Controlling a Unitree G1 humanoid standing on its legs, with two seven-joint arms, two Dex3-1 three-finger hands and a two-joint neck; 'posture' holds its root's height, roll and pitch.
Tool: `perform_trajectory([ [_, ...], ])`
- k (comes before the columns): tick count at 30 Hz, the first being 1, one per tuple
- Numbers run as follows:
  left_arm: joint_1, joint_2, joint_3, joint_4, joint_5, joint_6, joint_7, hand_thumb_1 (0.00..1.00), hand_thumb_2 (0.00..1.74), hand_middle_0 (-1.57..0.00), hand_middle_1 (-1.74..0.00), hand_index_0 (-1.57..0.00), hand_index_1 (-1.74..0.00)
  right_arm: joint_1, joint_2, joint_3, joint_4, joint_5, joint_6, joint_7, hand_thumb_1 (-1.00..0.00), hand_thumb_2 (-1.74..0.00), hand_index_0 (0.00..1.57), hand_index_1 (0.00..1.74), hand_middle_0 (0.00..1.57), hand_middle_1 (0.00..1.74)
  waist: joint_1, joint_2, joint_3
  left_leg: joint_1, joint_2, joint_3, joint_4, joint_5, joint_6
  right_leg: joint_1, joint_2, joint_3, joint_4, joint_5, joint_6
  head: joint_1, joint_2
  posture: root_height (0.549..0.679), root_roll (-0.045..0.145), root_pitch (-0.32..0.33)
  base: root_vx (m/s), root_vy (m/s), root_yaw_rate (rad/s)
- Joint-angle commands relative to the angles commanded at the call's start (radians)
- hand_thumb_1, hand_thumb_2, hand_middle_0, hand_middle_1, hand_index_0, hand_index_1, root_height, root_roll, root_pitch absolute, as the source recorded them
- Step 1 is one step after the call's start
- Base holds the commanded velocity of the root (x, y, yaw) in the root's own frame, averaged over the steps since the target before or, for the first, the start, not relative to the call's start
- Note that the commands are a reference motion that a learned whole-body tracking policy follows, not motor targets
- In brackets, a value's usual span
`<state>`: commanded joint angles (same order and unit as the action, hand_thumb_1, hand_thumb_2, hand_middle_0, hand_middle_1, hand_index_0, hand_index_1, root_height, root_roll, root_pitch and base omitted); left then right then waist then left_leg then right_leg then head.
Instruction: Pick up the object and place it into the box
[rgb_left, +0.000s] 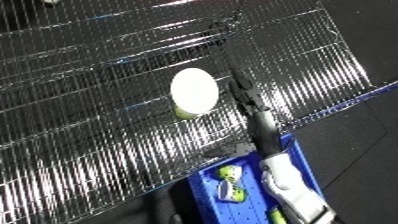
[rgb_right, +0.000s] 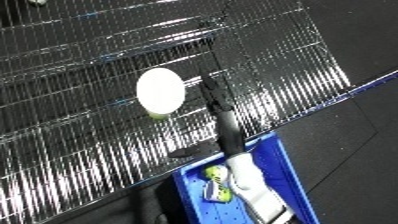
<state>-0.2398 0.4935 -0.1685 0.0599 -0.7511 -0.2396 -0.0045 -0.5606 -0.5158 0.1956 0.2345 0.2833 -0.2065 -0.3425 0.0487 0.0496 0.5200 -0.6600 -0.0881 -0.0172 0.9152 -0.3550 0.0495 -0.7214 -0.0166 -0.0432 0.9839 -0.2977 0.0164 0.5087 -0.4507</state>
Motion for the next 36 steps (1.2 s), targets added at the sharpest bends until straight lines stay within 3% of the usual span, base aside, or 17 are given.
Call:
perform_trajectory([
  [19,-0.082,0.005,-0.061,-0.004,-0.021,0.001,0.046,1.0,1.74,-1.57,-1.74,-1.57,-1.74,-0.268,-0.009,0.103,0.171,0.089,-0.008,0.043,0.0,0.0,0.0,0.0,0.0,0.0,0.035,0.031,0.0,-0.081,-0.011,-0.002,0.058,-0.022,0.0071,-0.084,-0.0027,-0.007,0.059,-0.026,-0.0114,0.065,0.079,0.589,0.047,0.115,-0.01,0.012,0.028],
  [32,-0.103,-0.006,-0.064,-0.002,-0.024,-0.011,0.039,1.0,1.74,-1.57,-1.74,-1.57,-1.74,-0.351,-0.012,0.132,0.249,0.108,0.015,0.062,-0.65,-1.13,1.02,1.13,1.02,1.13,0.045,0.039,0.0,-0.093,-0.013,-0.002,0.051,-0.02,0.0095,-0.101,0.0013,-0.008,0.061,-0.031,-0.0175,0.083,0.113,0.588,0.048,0.134,-0.019,0.008,0.024],
  [36,-0.104,-0.006,-0.061,0.001,-0.025,-0.013,0.031,1.0,1.74,-1.57,-1.74,-1.57,-1.74,-0.346,-0.017,0.133,0.263,0.108,0.02,0.054,-0.65,-1.13,1.02,1.13,1.02,1.13,0.043,0.038,0.0,-0.084,-0.011,-0.001,0.04,-0.017,0.0084,-0.093,0.0024,-0.008,0.051,-0.028,-0.0172,0.089,0.113,0.59,0.048,0.134,-0.023,-0.014,-0.005],
])
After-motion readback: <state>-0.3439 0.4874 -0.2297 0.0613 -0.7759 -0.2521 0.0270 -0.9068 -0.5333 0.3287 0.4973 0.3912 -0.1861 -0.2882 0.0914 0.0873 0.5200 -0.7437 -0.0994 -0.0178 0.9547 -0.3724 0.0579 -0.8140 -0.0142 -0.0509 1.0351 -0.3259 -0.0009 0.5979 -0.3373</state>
